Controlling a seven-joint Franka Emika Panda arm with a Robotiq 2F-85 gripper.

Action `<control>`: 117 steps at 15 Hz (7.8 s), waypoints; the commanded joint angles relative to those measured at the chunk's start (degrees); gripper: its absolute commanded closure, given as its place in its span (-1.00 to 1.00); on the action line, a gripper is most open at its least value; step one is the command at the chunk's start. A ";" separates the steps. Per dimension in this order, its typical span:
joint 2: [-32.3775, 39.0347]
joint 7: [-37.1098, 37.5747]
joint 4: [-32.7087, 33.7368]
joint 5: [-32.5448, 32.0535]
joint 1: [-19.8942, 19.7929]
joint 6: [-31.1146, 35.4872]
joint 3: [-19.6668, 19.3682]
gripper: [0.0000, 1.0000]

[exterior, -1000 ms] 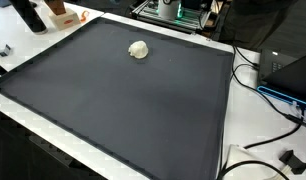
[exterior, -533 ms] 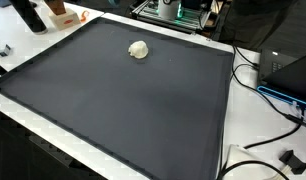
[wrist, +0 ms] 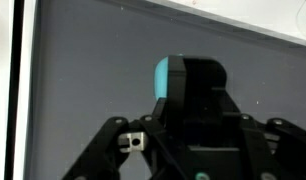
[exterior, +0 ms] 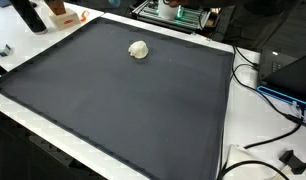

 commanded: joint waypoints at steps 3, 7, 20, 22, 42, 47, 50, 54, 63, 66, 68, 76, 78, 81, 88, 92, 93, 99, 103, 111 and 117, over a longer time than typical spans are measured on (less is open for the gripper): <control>0.06 -0.16 0.08 0.20 -0.73 -0.09 0.67 0.00; 0.07 -0.16 0.08 0.20 -0.73 -0.09 0.67 0.00; 0.07 -0.16 0.08 0.20 -0.73 -0.09 0.68 0.00; 0.07 -0.16 0.08 0.20 -0.73 -0.09 0.68 0.00; 10.71 -45.19 1.53 33.78 -1.78 3.62 -6.91 0.50; 18.24 -60.12 2.99 49.42 -5.79 -4.68 -5.91 0.50; 23.62 -64.80 4.78 55.00 -8.48 -13.22 -4.91 0.50; 30.79 -65.66 7.40 59.57 -11.66 -23.71 -3.46 0.50; 38.03 -61.57 8.40 64.27 -11.96 -18.74 -1.37 0.50; 38.31 -60.88 7.83 65.09 -11.74 -15.42 -0.87 0.50; 38.05 -60.15 7.33 65.24 -11.46 -12.82 -0.58 0.50; 36.18 -56.89 5.92 63.95 -10.78 -6.91 0.73 0.50; 35.16 -56.20 5.36 63.48 -10.47 -6.10 0.84 0.50; 32.94 -54.67 4.15 62.71 -9.77 -3.83 0.84 0.50; 25.39 -46.20 0.46 57.11 -7.56 3.46 1.26 0.50; 20.90 -39.34 -0.86 51.37 -6.64 6.82 2.19 0.50; 19.75 -37.64 -1.11 49.90 -6.46 7.52 2.54 0.50; 13.57 -27.75 -2.00 40.29 -5.34 11.37 4.49 0.50; 10.30 -21.21 -2.35 32.59 -4.45 13.40 5.87 0.50; 6.35 -11.15 -1.66 17.79 -1.90 11.37 7.67 0.50; 4.70 -6.87 -1.57 10.51 -0.28 9.93 8.56 0.50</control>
